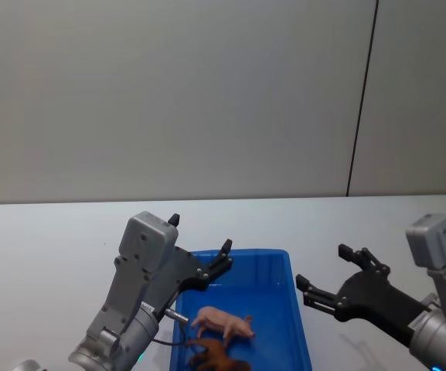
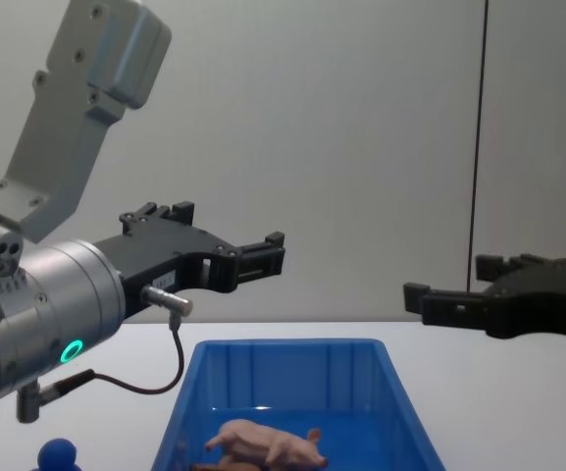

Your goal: Pick up the two dolls from the table and place them into the box.

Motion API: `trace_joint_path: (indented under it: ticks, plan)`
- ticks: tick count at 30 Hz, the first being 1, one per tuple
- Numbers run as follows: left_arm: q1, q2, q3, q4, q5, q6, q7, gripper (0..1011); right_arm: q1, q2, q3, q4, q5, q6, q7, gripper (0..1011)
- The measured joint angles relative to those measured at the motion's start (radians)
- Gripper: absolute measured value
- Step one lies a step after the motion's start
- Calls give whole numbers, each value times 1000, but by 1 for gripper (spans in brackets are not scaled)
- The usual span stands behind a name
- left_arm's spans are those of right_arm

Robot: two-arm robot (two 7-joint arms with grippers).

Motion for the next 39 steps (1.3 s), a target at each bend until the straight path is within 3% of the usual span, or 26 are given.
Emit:
trace_joint_path:
  ticks: [8, 18, 32, 39]
  plan:
    - [4, 5, -3, -5, 10, 8, -1, 1003, -16, 17, 7, -11, -2, -17, -8, 1001]
    - [40, 47, -23, -40, 9, 35, 26, 1003, -25, 26, 11, -18, -3, -27, -13, 1001]
    - [133, 134, -60, -81, -66, 51, 88, 1003, -30, 32, 13, -21, -3, -32, -15, 1001]
    - [169, 157, -72, -72, -112, 40, 106, 1003, -31, 33, 13, -22, -3, -33, -16, 1001]
